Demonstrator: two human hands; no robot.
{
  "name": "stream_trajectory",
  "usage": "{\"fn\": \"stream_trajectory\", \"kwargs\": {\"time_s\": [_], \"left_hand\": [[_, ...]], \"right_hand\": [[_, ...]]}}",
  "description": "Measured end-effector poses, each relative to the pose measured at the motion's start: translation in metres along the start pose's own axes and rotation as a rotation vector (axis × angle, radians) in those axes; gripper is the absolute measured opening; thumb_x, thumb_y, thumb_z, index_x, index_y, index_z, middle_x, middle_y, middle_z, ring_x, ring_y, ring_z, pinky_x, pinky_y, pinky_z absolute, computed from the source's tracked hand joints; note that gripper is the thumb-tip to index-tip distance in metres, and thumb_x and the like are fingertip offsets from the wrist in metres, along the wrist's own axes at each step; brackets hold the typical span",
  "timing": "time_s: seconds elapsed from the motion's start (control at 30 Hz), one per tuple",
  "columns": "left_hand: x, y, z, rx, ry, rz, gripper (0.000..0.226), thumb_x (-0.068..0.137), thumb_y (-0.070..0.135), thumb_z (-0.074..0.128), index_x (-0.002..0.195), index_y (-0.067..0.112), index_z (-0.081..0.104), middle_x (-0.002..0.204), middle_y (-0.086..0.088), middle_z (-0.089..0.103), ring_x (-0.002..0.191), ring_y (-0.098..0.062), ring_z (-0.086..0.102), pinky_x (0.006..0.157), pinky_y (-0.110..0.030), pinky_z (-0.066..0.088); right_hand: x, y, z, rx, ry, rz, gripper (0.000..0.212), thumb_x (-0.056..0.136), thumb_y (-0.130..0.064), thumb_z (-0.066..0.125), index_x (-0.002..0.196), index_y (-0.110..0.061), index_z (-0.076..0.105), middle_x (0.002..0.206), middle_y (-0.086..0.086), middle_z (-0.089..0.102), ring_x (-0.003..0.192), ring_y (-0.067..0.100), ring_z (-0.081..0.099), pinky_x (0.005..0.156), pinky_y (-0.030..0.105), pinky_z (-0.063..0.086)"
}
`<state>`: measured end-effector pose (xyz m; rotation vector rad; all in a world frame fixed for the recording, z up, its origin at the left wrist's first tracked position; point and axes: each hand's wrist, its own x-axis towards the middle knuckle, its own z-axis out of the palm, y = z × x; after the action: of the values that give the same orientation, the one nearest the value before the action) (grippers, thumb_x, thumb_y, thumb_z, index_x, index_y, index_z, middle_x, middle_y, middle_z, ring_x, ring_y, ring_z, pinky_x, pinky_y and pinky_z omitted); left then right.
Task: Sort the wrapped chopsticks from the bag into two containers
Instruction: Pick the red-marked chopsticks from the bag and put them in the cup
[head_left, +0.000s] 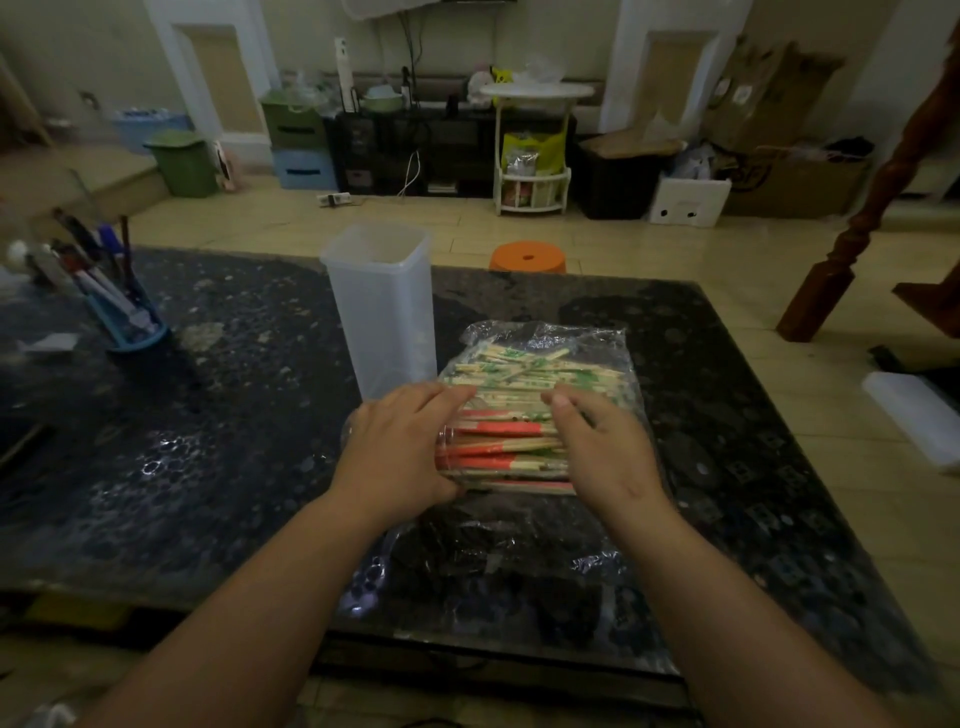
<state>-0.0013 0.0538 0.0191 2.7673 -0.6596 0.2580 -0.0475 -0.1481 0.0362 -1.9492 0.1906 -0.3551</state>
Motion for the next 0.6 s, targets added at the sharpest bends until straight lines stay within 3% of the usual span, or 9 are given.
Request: {"fn": "stream_trajectory", "kwargs": {"time_s": [0.07,0.2,0.3,0.4,0.5,0.6], "left_hand": [[-0.0003,0.0005,-0.0009,-0.005,-0.013,-0.013,0.101,0.064,0.051,0.082,0.151,0.039,0.032,0.146,0.008,0.043,0.133,-0.017,0.040,0.110,-0.046,0.032],[0.0012,0.0014,-0.0029,-0.012,-0.004,-0.016,0.102,0.062,0.054,0.081,0.151,0.039,0.031,0.145,0.009,0.044,0.132,-0.016,0.041,0.111,-0.047,0.033],[-0.0003,0.0042,-0.0023,0.012,-0.005,-0.019,0.101,0.064,0.053,0.081,0.151,0.040,0.031,0.145,0.010,0.042,0.132,-0.015,0.039,0.111,-0.044,0.029],[-0.0016,0.0023,-0.0026,0.022,-0.002,-0.032,0.100,0.064,0.050,0.081,0.150,0.040,0.032,0.145,0.010,0.044,0.132,-0.016,0.041,0.110,-0.045,0.031],[-0.0003,0.0001,-0.0058,0.021,0.021,-0.077,0.099,0.065,0.050,0.081,0.150,0.040,0.033,0.143,0.008,0.047,0.130,-0.017,0.044,0.108,-0.046,0.035],[0.0005,-0.0007,-0.0100,-0.025,0.048,-0.158,0.099,0.064,0.053,0.084,0.149,0.041,0.033,0.140,0.009,0.049,0.128,-0.018,0.044,0.107,-0.044,0.034]], "right_hand": [[-0.0008,-0.0018,0.0004,0.071,0.046,0.023,0.026,0.102,-0.029,0.049,0.112,-0.019,0.070,0.105,-0.013,0.063,0.096,-0.001,0.055,0.077,0.009,0.038],[-0.0010,-0.0048,0.0001,0.077,0.139,0.050,0.021,0.099,-0.030,0.050,0.113,-0.028,0.065,0.111,-0.011,0.063,0.103,0.008,0.058,0.083,0.026,0.046],[-0.0017,-0.0041,-0.0014,-0.009,-0.047,0.048,0.026,0.101,-0.027,0.050,0.121,-0.026,0.066,0.112,-0.013,0.063,0.105,0.006,0.056,0.078,0.018,0.041],[-0.0027,-0.0049,-0.0053,0.005,-0.120,0.081,0.037,0.103,-0.036,0.045,0.137,-0.027,0.056,0.129,-0.015,0.053,0.118,0.002,0.045,0.091,0.020,0.033],[-0.0018,-0.0071,-0.0072,0.083,-0.056,0.115,0.045,0.103,-0.046,0.036,0.145,-0.031,0.046,0.142,-0.018,0.043,0.130,0.002,0.038,0.102,0.023,0.028],[-0.0006,-0.0074,-0.0089,0.104,0.046,0.161,0.040,0.103,-0.042,0.037,0.136,-0.028,0.054,0.137,-0.007,0.055,0.125,0.014,0.050,0.102,0.032,0.039]]}}
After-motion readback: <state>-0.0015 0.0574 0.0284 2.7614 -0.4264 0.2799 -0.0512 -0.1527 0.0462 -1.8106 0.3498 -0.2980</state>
